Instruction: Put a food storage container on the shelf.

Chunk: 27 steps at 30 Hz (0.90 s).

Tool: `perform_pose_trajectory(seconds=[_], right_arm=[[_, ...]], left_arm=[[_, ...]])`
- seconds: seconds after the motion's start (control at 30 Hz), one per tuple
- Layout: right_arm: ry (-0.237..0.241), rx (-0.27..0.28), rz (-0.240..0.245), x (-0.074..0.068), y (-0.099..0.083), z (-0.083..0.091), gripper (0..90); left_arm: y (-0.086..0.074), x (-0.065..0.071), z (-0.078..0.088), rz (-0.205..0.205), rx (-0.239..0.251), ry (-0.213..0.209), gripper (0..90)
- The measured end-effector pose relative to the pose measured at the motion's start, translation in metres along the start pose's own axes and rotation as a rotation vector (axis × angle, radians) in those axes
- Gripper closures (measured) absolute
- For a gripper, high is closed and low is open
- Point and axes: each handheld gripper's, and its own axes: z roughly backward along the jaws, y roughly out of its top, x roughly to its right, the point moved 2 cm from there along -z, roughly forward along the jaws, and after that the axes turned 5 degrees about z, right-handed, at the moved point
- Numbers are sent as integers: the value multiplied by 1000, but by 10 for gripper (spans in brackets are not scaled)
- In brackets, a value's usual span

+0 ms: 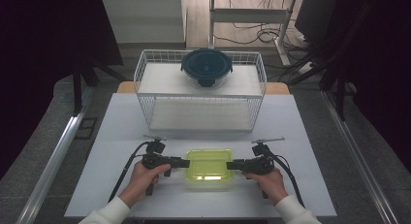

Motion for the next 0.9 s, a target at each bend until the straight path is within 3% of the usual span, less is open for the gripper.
perform_pose_trajectory(seconds=[0.33,0.4,0.6,0.9], right_arm=[[18,-2,-25,4,0,-7,607],[21,-14,-30,3,-1,-9,658],[13,-14,-50,1,-2,-8,695],[4,7,-72,-2,-3,-2,745]], left_arm=[[-1,-3,-7,40,-25,-40,478],[-3,-2,-9,52,-39,-69,550],[-6,-1,-10,60,-46,-32,630],[-6,2,-6,51,-33,-39,714]])
